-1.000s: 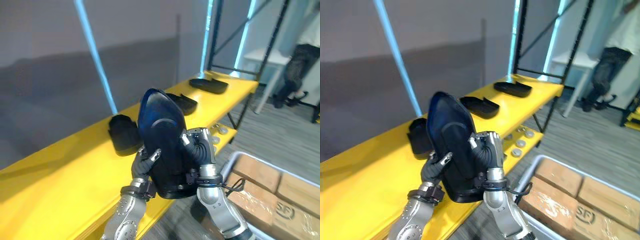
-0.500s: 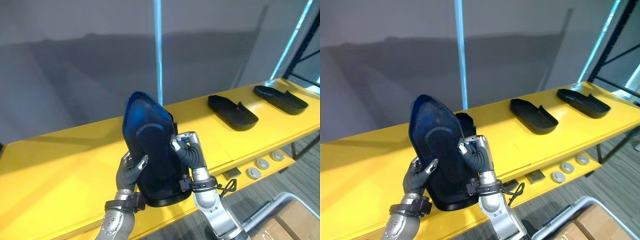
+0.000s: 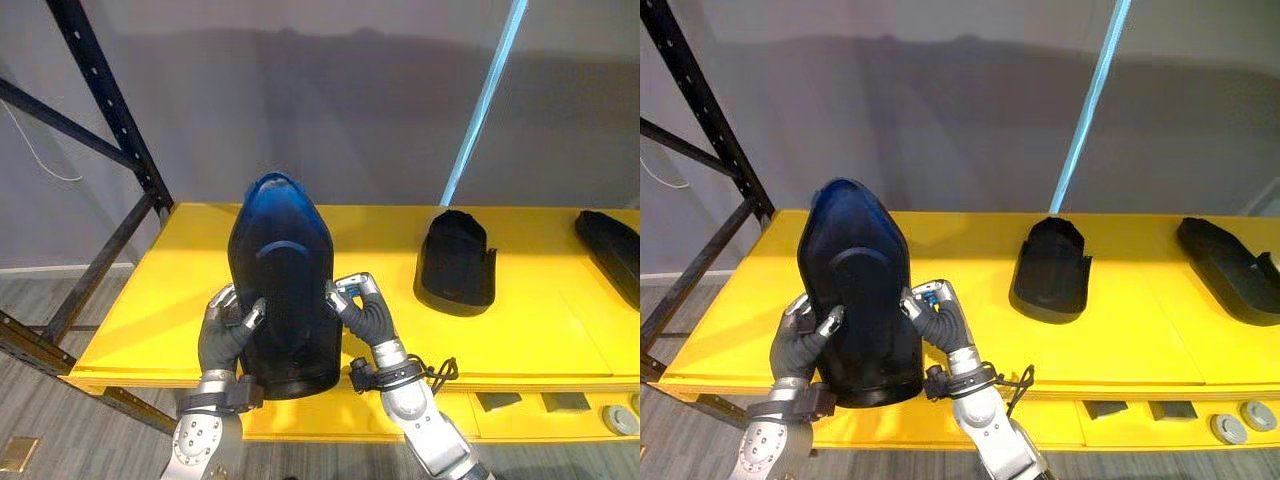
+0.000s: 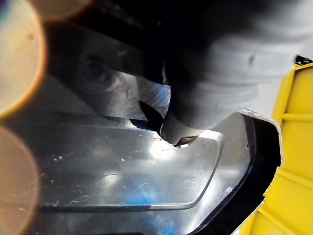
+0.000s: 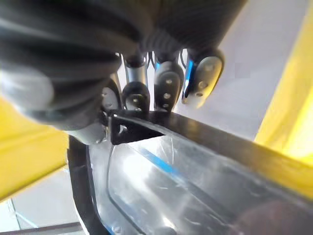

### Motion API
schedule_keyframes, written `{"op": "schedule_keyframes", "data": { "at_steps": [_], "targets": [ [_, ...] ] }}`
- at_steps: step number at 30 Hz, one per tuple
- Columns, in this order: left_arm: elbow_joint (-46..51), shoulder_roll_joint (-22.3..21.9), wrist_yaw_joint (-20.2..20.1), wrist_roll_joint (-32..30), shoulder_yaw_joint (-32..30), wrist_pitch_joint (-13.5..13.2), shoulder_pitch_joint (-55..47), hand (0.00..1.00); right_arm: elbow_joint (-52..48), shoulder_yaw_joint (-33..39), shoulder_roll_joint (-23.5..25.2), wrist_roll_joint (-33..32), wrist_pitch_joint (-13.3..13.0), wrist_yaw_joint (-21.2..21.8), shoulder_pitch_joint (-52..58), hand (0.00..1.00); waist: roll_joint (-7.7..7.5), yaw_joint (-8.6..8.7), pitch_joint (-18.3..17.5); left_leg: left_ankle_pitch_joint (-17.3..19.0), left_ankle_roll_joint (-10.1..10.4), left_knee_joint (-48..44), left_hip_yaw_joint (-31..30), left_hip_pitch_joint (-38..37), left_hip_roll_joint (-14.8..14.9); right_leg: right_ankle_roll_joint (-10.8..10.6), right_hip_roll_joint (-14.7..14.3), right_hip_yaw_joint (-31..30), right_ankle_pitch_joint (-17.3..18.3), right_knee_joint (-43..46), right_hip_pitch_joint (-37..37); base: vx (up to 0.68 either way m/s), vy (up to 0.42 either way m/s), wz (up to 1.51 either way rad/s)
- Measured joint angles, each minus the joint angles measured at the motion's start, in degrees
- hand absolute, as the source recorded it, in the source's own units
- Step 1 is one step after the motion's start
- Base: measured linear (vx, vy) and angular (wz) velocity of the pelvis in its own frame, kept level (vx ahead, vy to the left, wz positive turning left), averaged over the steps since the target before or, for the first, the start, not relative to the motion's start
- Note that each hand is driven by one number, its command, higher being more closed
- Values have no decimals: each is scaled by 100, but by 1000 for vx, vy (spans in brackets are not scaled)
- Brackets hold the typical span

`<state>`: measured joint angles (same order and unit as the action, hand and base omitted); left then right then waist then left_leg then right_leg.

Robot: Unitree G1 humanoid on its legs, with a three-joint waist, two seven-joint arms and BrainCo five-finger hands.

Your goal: Walk over and take plastic housings, then place them on the shelf

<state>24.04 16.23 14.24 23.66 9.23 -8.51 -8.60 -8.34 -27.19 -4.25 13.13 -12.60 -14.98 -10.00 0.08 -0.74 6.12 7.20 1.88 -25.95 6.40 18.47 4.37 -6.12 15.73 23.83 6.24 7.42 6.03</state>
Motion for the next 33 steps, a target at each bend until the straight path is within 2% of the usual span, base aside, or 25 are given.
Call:
{"op": "schedule_keyframes", "data": {
  "at_steps": [2,4,5,6,7,9,10,12,17,22,23,26,29,32,33],
  "targets": [
    [2,38,0,-34,-7,-19,76,100,1,10,10,-55,3,5,-10,0,-18,-18,-27,43,-107,107,296,-110,-158,66,230,-266,-46,0,-100,-78,266,-49],
    [10,124,-3,-37,-100,-172,217,100,5,4,85,-78,28,14,-193,0,-11,-33,-78,10,-221,460,811,-162,-239,404,420,-684,-269,9,-533,-88,209,-91],
    [10,145,-3,-38,-130,-196,266,100,11,4,99,-83,30,14,-235,0,-9,-33,-86,-16,-258,577,921,-164,-236,395,428,-735,-281,30,-640,-87,130,-86],
    [9,223,-3,-56,-164,-212,365,100,27,14,100,-110,31,20,-313,0,-11,-15,-98,-108,-270,825,1006,-177,-243,353,326,-750,-264,91,-850,-70,67,-66],
    [4,271,-4,-77,-169,-214,421,100,47,35,79,-144,34,37,-348,0,-8,10,-100,-265,-260,1084,1003,-243,-251,284,46,-910,-218,91,-926,-47,37,-57],
    [-29,223,-4,-141,-169,-213,432,100,46,39,34,-337,54,94,-348,0,6,62,-99,-539,-354,1481,983,-473,-312,228,-278,-1210,-180,-129,-770,29,-16,-17],
    [-42,209,-12,-184,-215,-213,449,100,45,63,17,-439,58,133,-348,0,-8,141,-107,-712,-459,1720,915,-612,-406,253,-280,-1178,-214,-302,-622,79,-52,17],
    [-41,188,-49,-282,-262,-213,459,100,45,132,12,-459,61,217,-349,0,-5,173,-121,-974,-497,2029,783,-713,-490,185,-299,-1036,-276,-323,-575,72,-89,41],
    [-128,-164,-11,-539,-727,-189,469,100,-61,638,-14,-594,144,335,-328,0,-7,92,-121,-1642,-354,3098,503,-1185,-483,106,-475,-844,-267,-323,-432,26,-122,28],
    [-602,-294,234,-826,-1423,-70,662,100,-1154,2184,-47,-1351,159,271,102,0,10,180,-117,-1679,-301,3123,428,-1308,-435,18,-540,-759,-190,-298,-283,-36,-88,7],
    [-768,-293,309,-860,-1641,4,721,100,-1292,2625,-60,-1664,128,247,254,0,15,263,-118,-1692,-297,3124,427,-1309,-418,39,-558,-766,-176,-293,-286,-67,-41,0],
    [-1096,-284,356,-939,-1939,83,921,100,-1485,3159,-93,-2078,94,257,660,0,47,334,-99,-1677,-272,3126,443,-1302,-393,39,-579,-804,-174,-297,-314,-65,-24,-5],
    [-1479,-156,412,-933,-2180,119,1201,100,-1582,3491,-102,-2467,-7,299,1077,0,121,419,-96,-1701,-246,3127,503,-1147,-342,42,-630,-950,-181,-288,-512,-64,-15,-12],
    [-2119,269,381,-896,-2255,134,1641,100,-1582,3533,-61,-2631,-42,432,1606,0,167,475,-72,-1731,-218,3125,618,-895,-252,99,-715,-1141,-233,-261,-863,-53,-21,-22],
    [-2431,472,354,-702,-2302,140,1890,100,-1582,3522,-21,-2639,-44,492,1818,0,179,491,-57,-1747,-199,3123,673,-789,-220,105,-746,-1233,-260,-260,-1006,-14,-12,-28]
  ]
}}
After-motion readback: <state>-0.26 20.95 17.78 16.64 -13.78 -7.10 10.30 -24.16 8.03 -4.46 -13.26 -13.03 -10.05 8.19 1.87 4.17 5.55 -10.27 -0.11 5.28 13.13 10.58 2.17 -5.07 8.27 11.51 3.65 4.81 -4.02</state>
